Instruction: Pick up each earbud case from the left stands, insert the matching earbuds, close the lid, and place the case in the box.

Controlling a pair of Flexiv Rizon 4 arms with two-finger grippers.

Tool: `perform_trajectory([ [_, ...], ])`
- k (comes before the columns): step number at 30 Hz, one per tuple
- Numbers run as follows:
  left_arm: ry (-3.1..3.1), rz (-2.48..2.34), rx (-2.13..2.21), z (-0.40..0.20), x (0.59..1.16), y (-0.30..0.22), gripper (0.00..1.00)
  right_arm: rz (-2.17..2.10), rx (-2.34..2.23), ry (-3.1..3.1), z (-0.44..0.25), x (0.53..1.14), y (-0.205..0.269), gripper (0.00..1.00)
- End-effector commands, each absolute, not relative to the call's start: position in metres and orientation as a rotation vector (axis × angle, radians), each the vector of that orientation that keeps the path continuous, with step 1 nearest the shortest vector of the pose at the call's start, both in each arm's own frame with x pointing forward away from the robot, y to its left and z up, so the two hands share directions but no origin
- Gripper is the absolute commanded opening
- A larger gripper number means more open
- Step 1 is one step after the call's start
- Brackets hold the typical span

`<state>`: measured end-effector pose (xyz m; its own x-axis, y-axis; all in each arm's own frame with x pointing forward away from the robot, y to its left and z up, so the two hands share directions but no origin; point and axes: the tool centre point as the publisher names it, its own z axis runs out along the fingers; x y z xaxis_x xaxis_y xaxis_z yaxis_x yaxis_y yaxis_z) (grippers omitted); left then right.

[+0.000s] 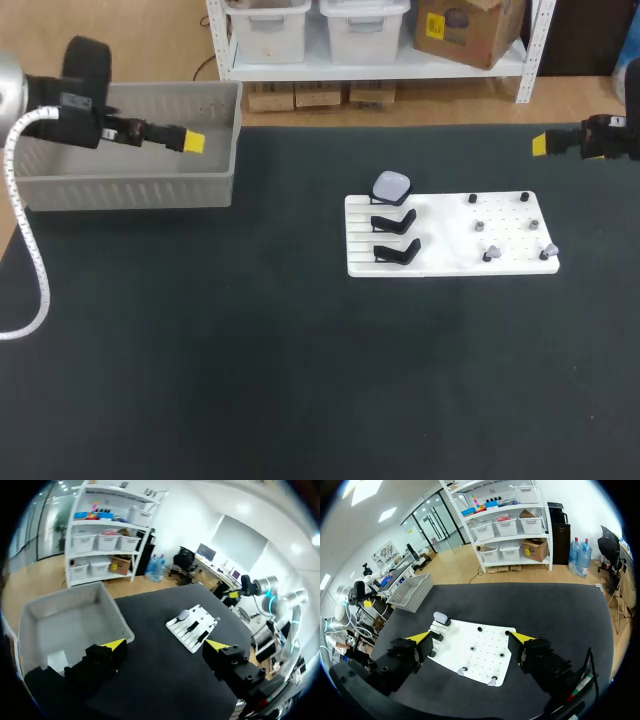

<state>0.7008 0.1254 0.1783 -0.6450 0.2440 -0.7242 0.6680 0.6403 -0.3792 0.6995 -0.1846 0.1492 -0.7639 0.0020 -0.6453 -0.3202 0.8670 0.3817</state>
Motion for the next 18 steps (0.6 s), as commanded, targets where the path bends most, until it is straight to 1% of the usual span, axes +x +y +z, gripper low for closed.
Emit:
perform_trajectory([
  [1, 1.872, -1.127, 1.383, 0.171, 0.708, 0.112, 1.00, 0.632, -0.229, 2.371, 0.150, 0.699, -0.185, 1.00],
  [7, 1.785, -1.023, 1.590, 0.161, 0.713, 0.085, 1.00, 0.632, -0.229, 2.371, 0.150, 0.699, -0.185, 1.00],
  [13, 1.769, -1.009, 1.562, 0.155, 0.731, 0.068, 1.00, 0.632, -0.229, 2.371, 0.150, 0.699, -0.185, 1.00],
  [18, 1.769, -1.009, 1.562, 0.155, 0.731, 0.068, 1.00, 0.632, -0.229, 2.371, 0.150, 0.699, -0.185, 1.00],
])
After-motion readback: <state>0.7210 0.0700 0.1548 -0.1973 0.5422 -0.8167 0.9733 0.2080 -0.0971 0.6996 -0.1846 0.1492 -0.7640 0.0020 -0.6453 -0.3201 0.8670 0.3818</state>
